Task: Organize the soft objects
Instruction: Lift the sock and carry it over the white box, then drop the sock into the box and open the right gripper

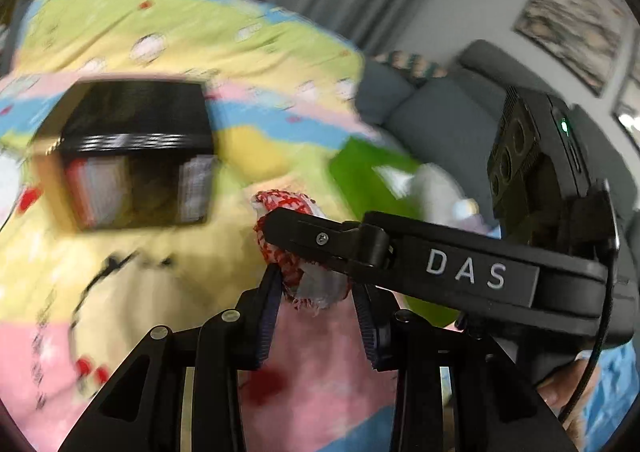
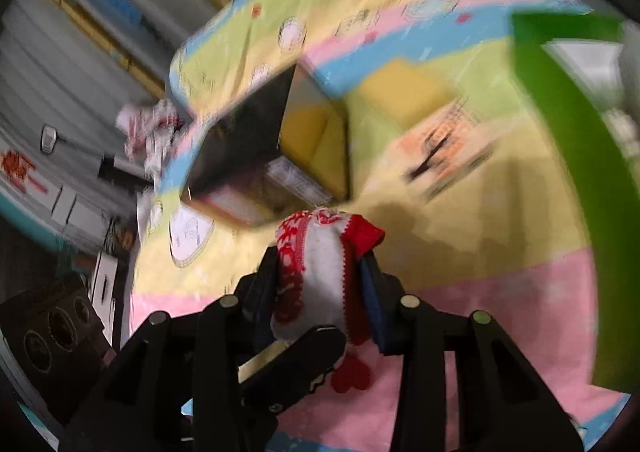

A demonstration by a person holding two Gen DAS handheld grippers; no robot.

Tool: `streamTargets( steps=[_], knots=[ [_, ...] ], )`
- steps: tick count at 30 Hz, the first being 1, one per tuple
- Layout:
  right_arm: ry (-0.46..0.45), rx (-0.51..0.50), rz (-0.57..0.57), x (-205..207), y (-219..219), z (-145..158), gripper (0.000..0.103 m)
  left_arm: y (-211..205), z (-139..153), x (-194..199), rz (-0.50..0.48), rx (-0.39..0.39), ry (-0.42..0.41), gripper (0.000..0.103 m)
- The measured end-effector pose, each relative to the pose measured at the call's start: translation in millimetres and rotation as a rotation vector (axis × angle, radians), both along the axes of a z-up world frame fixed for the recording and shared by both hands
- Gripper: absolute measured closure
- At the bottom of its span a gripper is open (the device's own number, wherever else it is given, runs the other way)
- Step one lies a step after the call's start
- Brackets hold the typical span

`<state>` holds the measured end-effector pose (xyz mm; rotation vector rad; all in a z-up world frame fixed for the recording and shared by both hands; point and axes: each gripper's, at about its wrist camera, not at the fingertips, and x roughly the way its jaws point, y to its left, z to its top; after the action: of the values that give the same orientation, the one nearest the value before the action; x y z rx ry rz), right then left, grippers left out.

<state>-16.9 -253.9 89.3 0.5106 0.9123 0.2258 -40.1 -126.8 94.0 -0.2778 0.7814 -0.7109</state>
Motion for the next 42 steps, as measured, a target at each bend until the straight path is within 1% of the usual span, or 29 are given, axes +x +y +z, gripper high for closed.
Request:
streamTargets(
  steps=[2,4,7,8,10,12,15,18,24,28,31,32,33,34,35,36,38,39,40,41,42],
  knots=[
    [-0.051,-0.018,-0.076,-11.3,-19.7,17.1,0.064,-17.3,11.5,1.4,-0.056,-0.027,-0.022,0.067],
    [-0.082,-0.051,-0.144,-21.7,-36.0,29.5,0.064,-36.1,21.2,4.5,-0.13,-0.054,-0.041,0.067],
    [-0.107,-0.075,-0.247,-36.4,-61.9,39.9,0.064,-67.6,27.6,9.8,-0.229,-0.086,-0.039,0.067],
    [-0.11,-0.072,-0.283,-41.9,-74.2,41.4,0.063,-76.7,29.3,10.7,-0.251,-0.086,-0.038,0.067],
    [-0.111,-0.061,-0.32,-48.3,-88.1,42.6,0.063,-93.5,31.2,10.6,-0.291,-0.084,-0.041,0.067],
    [-0.101,-0.051,-0.357,-53.1,-105.5,41.9,0.062,-112.1,30.9,12.1,-0.337,-0.084,-0.025,0.067],
    [-0.092,-0.039,-0.414,-62.4,-125.0,39.3,0.062,-129.6,29.3,8.4,-0.396,-0.098,-0.002,0.067],
    [-0.073,-0.021,-0.45,-67.7,-141.3,33.0,0.062,-145.6,25.1,6.3,-0.424,-0.07,0.009,0.067],
    [0.002,-0.014,-0.492,-64.0,-153.1,14.4,0.061,-158.4,13.4,7.0,-0.411,-0.028,0.053,0.067],
    [0.025,-0.023,-0.493,-66.1,-158.7,8.9,0.06,-158.5,10.3,7.0,-0.398,-0.022,0.066,0.067],
    [0.024,-0.033,-0.504,-68.7,-159.0,10.3,0.058,-157.8,12.2,3.0,-0.386,-0.016,0.055,0.067],
    [0.023,-0.042,-0.512,-66.7,-159.0,11.1,0.053,-155.5,14.8,1.9,-0.379,-0.014,0.058,0.067],
    [0.02,-0.054,-0.516,-68.1,-159.3,12.5,0.044,-153.8,16.4,1.8,-0.379,-0.017,0.062,0.067],
    [0.012,-0.063,-0.521,-70.0,-159.3,14.5,0.039,-150.6,18.3,0.8,-0.381,-0.022,0.064,0.066],
    [-0.002,-0.059,-0.525,-72.5,-161.4,15.7,0.03,-146.0,20.7,-0.2,-0.38,-0.025,0.059,0.06],
    [-0.014,-0.051,-0.527,-74.1,-162.2,17.6,0.027,-140.3,23.1,-0.6,-0.37,-0.023,0.047,0.055],
    [-0.04,-0.035,-0.525,-77.7,-163.2,22.6,0.024,-125.8,26.5,-1.6,-0.326,-0.01,0.016,0.034],
    [-0.049,-0.035,-0.524,-78.9,-162.7,24.8,0.022,-116.1,27.8,-1.6,-0.292,0.0,0.001,0.031],
    [-0.057,-0.042,-0.522,-80.5,-161.7,27.4,0.021,-108.4,27.8,-0.9,-0.261,0.018,-0.006,0.026],
    [-0.066,-0.053,-0.517,-81.7,-159.0,31.1,0.02,-97.3,27.4,0.7,-0.192,0.072,-0.003,0.024],
    [-0.081,-0.066,-0.504,-81.9,-154.9,35.3,0.016,-89.3,25.9,1.4,-0.133,0.114,-0.002,0.024]
  ],
)
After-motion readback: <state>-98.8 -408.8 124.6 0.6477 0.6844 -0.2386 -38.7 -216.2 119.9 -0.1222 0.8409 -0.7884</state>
